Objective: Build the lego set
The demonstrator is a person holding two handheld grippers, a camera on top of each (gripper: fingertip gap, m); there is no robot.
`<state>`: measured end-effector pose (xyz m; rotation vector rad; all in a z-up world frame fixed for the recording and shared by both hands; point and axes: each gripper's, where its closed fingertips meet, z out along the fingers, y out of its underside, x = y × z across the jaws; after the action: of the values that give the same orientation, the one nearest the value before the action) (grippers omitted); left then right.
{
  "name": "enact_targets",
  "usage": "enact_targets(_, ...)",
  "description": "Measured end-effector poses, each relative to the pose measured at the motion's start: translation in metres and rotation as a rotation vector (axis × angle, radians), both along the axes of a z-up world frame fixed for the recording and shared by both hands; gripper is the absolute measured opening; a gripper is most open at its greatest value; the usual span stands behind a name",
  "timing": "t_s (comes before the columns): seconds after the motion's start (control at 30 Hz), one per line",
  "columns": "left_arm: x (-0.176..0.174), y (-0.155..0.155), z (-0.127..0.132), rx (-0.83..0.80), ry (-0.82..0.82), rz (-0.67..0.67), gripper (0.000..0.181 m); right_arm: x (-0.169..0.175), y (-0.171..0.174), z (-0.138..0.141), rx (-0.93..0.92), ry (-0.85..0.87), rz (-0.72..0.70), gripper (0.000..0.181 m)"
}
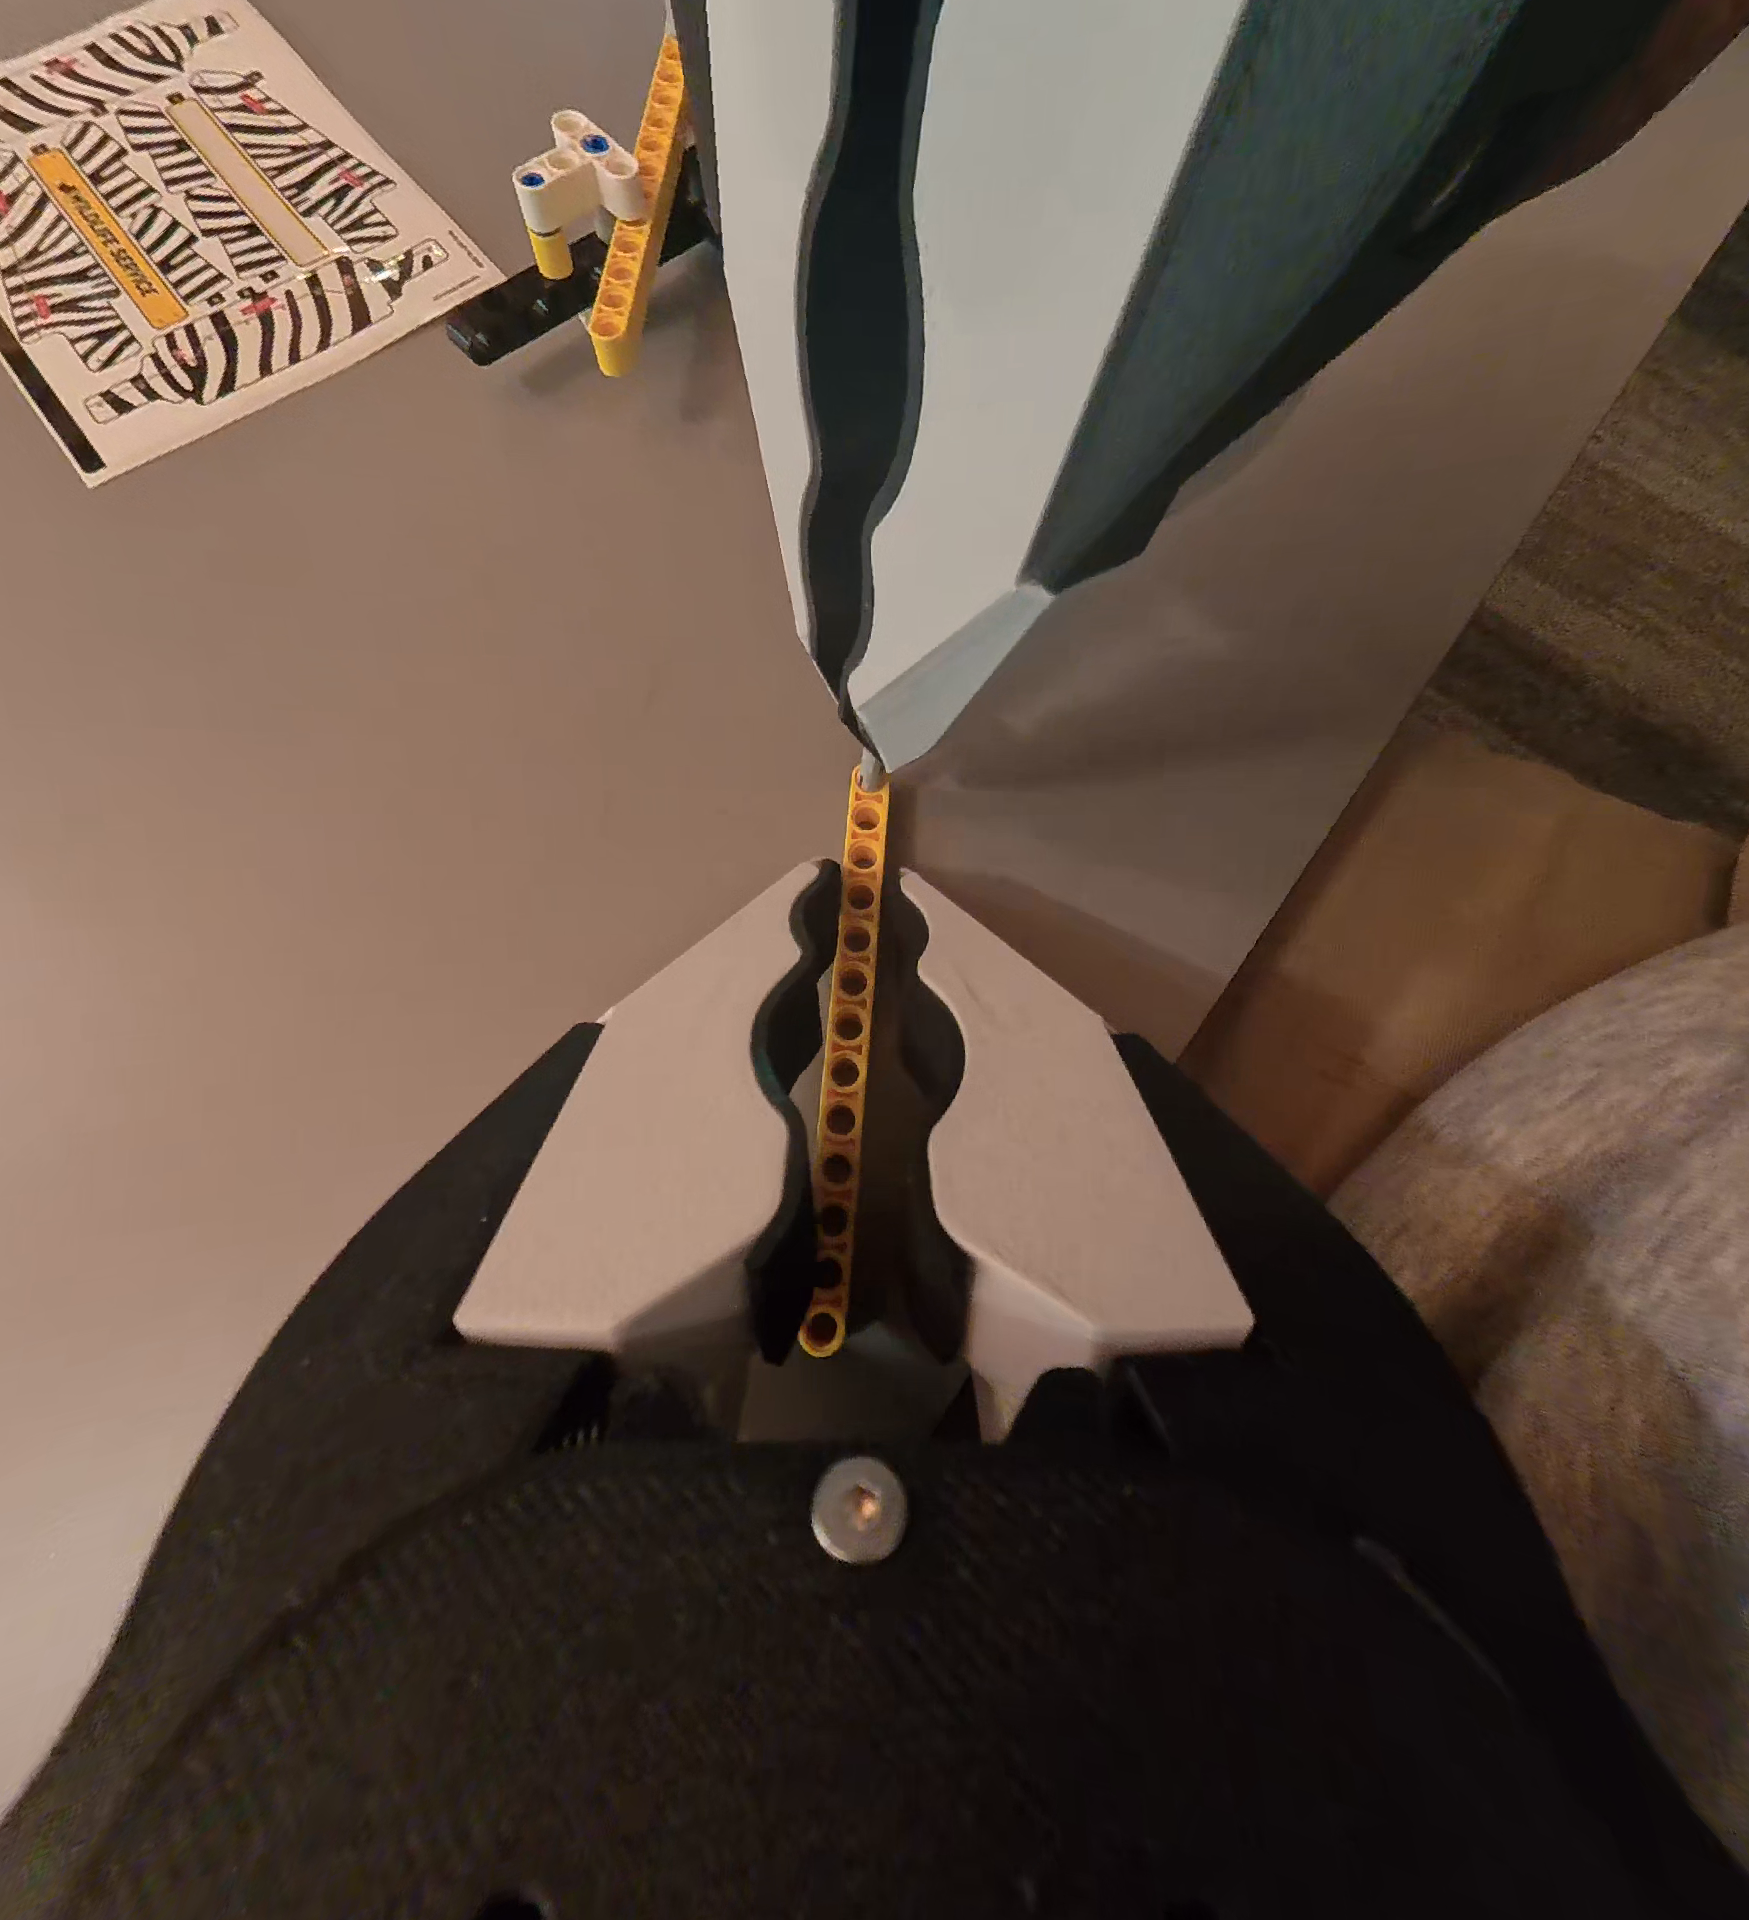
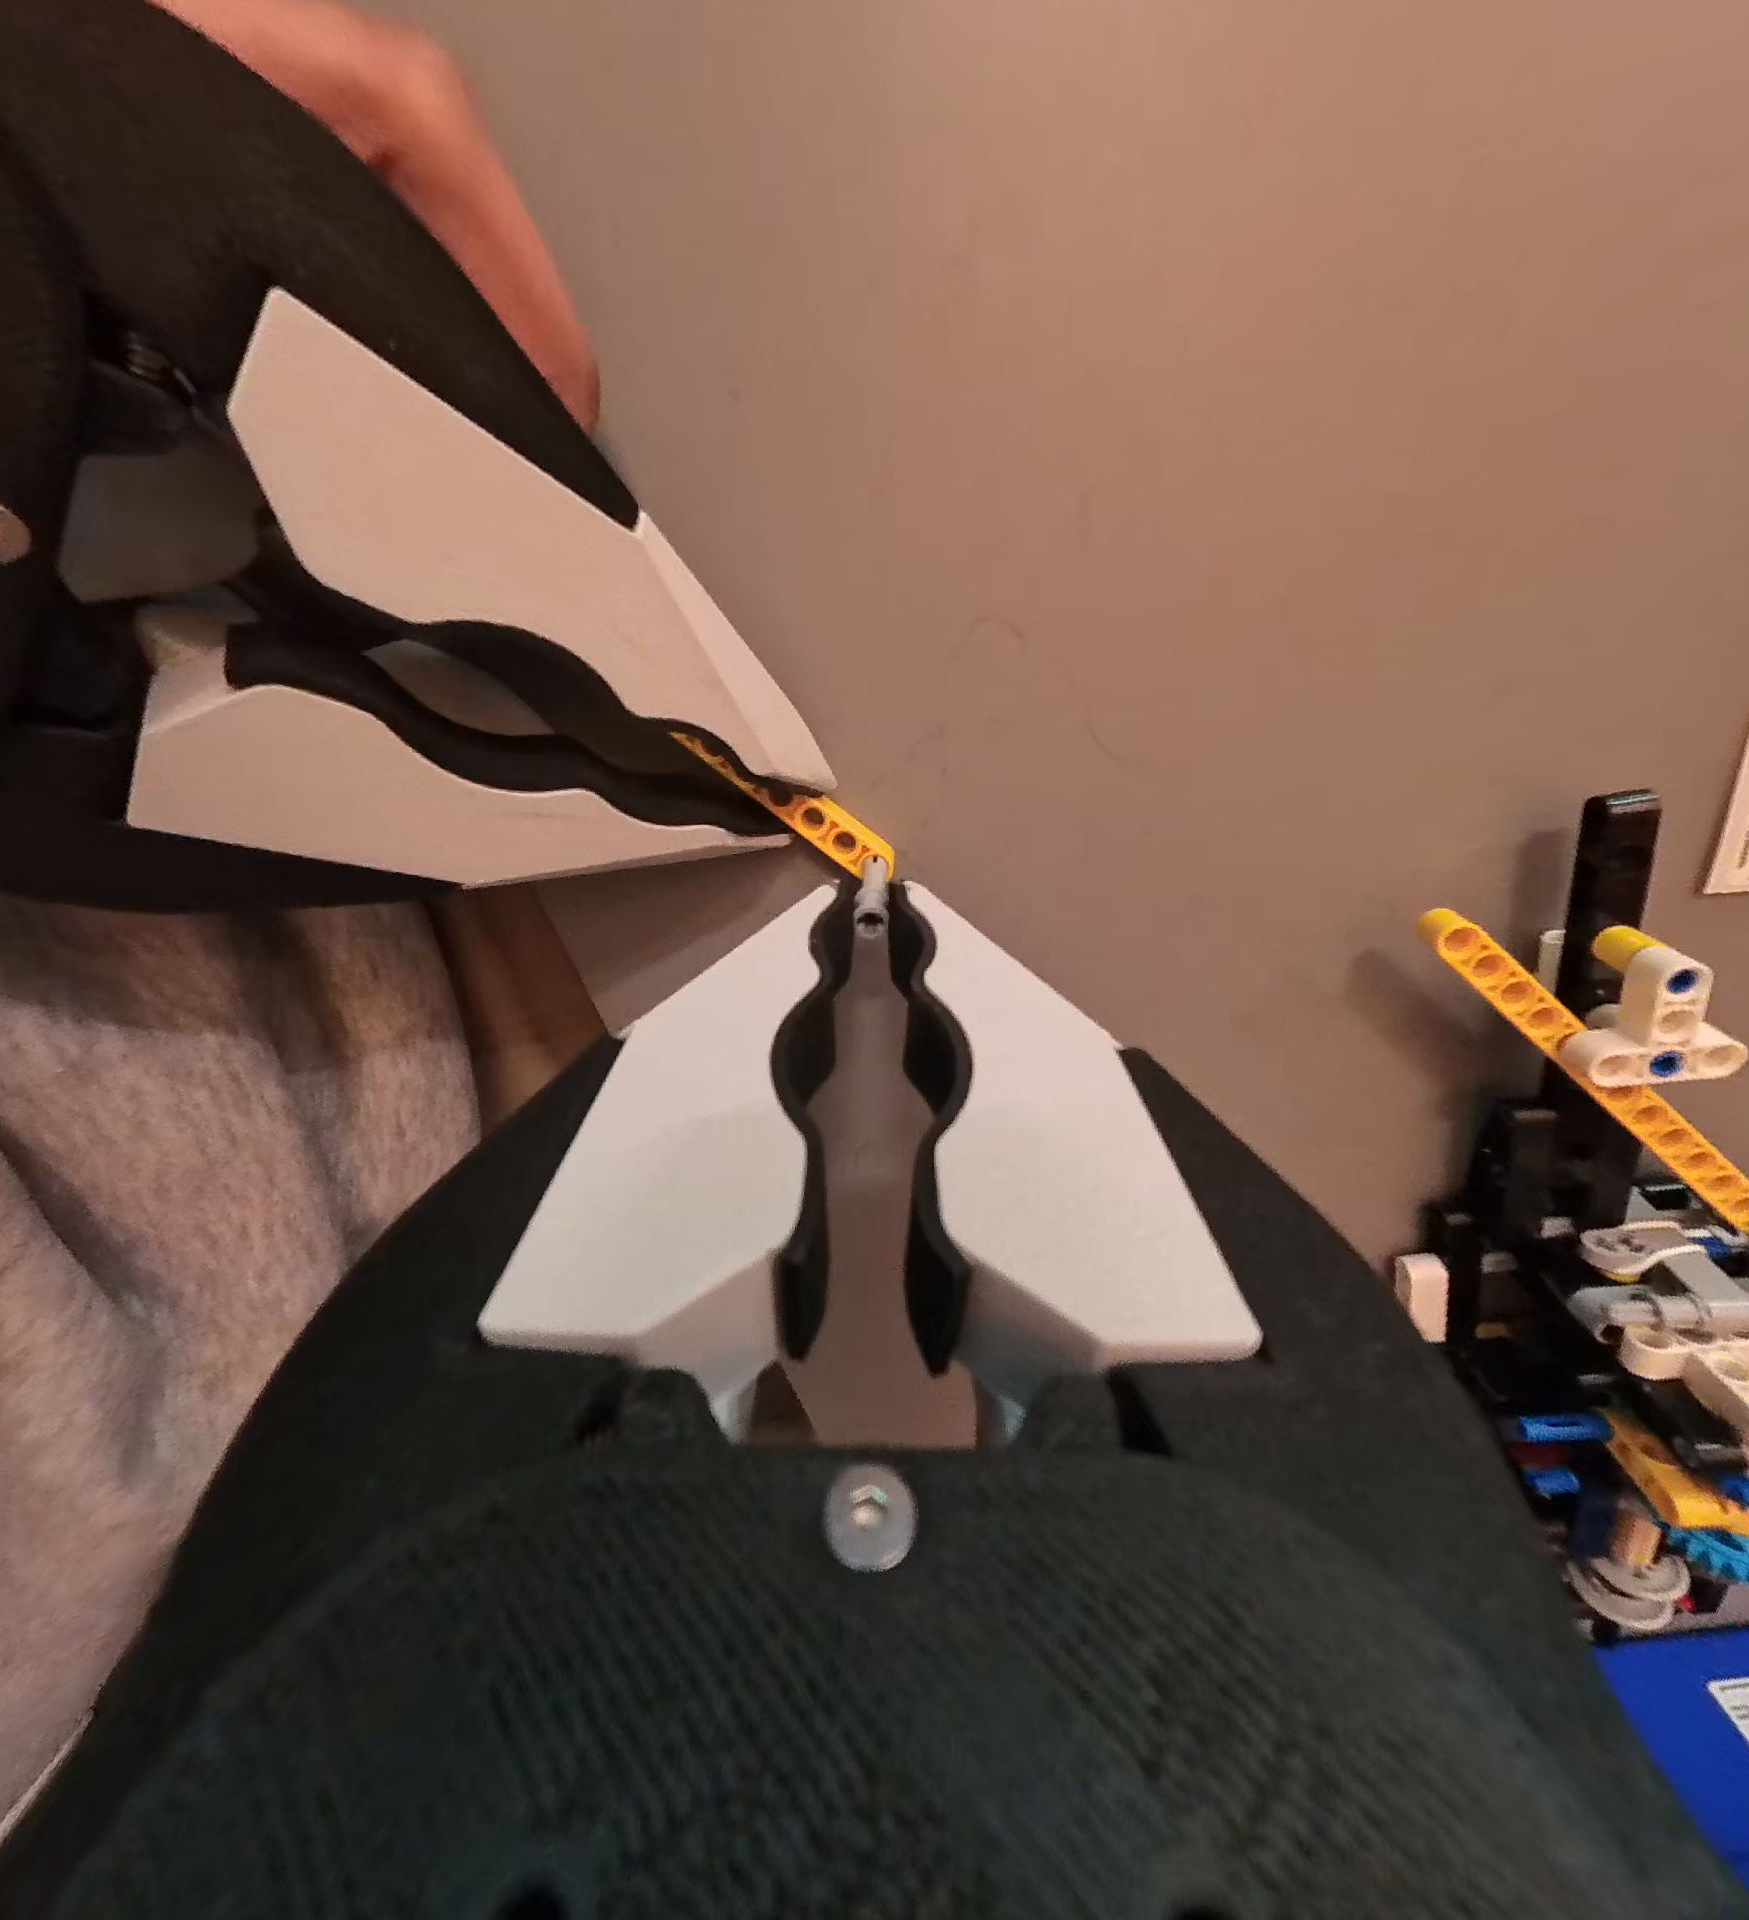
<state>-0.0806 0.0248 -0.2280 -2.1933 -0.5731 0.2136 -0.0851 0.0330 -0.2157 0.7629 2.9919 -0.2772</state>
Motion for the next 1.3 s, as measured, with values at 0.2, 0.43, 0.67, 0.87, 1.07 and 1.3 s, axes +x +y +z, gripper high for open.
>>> enact_targets(0.2,0.0007,0.0002,-0.0003,0.004,-0.015,0.002,0.007,-0.0007,-0.0005,-0.0003,0.031,-0.011,0.017,0.004)
enact_targets(0.43,0.0017,0.0003,-0.0006,0.003,-0.010,0.007,0.007,-0.0011,-0.0006,-0.0008,0.049,-0.034,0.014,0.004)
enact_targets(0.67,0.0028,0.0002,-0.0010,0.004,-0.008,0.008,0.007,-0.0018,-0.0015,-0.0014,0.072,-0.057,0.017,0.004)
enact_targets(0.87,0.0045,0.0007,-0.0015,0.002,-0.010,0.004,0.007,0.0012,0.0010,-0.0072,0.105,-0.078,0.030,0.005)
enact_targets(1.07,0.0049,0.0003,-0.0014,0.007,-0.013,0.003,0.007,0.0003,-0.0002,-0.0074,0.097,-0.066,0.040,0.004)
enact_targets(1.3,0.0061,-0.0005,-0.0013,0.007,-0.014,0.002,0.007,0.0000,-0.0010,-0.0073,0.078,-0.058,0.034,0.005)
